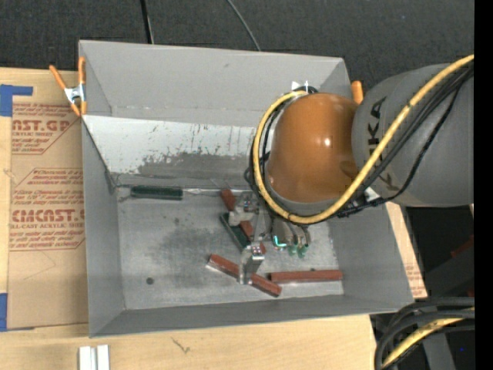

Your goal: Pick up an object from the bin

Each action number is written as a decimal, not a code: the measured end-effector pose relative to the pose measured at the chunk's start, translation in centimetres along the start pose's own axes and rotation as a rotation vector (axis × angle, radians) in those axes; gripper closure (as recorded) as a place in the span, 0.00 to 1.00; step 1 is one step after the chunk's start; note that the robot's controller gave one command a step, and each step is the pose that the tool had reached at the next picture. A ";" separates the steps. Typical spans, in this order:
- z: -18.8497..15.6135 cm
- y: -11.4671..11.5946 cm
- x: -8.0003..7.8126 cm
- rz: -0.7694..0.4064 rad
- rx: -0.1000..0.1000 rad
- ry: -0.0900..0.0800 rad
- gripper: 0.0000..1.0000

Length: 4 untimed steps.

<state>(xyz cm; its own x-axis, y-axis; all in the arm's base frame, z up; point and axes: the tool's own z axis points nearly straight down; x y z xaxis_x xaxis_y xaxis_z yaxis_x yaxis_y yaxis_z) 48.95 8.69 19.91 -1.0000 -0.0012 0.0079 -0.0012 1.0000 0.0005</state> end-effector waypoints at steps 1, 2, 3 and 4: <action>-0.4 0.0 -0.2 0.001 -0.001 -0.008 0.00; 1.5 -0.2 -0.5 -0.036 -0.001 -0.019 0.00; 12.4 -0.4 -0.8 -0.054 -0.002 -0.015 1.00; 12.4 -0.4 -0.8 -0.053 -0.003 -0.015 1.00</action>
Offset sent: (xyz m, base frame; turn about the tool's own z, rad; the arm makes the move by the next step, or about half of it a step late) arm 0.0067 -0.0136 -0.1088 -0.1658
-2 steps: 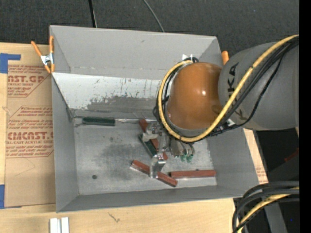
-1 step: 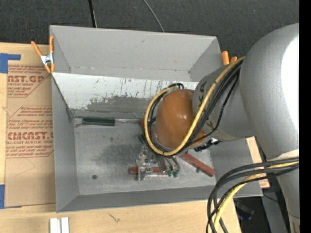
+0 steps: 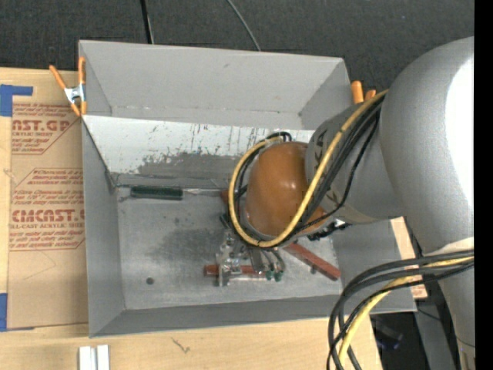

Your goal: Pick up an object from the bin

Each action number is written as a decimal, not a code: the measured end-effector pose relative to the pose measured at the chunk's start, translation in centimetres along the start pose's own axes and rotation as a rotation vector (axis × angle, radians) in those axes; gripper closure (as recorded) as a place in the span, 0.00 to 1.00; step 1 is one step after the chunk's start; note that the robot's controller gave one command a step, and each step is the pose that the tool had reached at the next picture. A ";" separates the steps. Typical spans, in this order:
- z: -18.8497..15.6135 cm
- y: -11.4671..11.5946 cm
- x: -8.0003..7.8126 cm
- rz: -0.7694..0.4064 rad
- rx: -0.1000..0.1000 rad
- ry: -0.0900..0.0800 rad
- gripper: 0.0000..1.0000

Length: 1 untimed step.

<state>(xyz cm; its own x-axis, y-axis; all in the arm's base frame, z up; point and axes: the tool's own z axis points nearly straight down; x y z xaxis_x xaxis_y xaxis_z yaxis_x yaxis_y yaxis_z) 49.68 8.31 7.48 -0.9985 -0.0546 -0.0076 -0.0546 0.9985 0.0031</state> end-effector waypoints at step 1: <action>-11.8 3.3 -0.4 -0.008 0.002 0.007 1.00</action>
Offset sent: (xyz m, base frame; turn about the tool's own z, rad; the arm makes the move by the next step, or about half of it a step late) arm 0.0000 0.0000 0.0000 0.0000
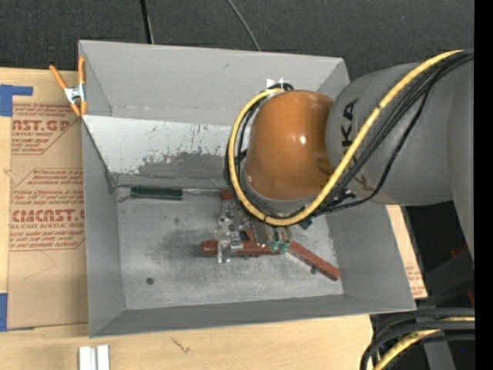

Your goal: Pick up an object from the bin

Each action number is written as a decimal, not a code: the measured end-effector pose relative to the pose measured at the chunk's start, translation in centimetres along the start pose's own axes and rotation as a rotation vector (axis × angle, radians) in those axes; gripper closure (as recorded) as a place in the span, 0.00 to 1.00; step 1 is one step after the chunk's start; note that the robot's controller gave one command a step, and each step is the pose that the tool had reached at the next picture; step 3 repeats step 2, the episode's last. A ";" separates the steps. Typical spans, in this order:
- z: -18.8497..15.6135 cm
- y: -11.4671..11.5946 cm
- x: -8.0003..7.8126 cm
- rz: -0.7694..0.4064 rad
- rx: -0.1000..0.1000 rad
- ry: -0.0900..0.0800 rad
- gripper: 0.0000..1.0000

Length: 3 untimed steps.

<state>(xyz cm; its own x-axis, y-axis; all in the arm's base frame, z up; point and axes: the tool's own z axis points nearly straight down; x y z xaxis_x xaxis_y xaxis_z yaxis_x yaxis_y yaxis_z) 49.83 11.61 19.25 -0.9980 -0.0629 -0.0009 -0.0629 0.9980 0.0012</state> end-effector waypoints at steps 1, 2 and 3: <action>0.0 0.0 0.0 0.000 0.000 0.000 1.00; -4.9 0.3 -0.6 0.005 0.001 0.006 1.00; -4.9 0.3 -0.6 0.005 0.001 0.006 1.00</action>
Offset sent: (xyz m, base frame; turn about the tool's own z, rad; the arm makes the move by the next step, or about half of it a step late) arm 0.0120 0.0066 0.0946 0.0085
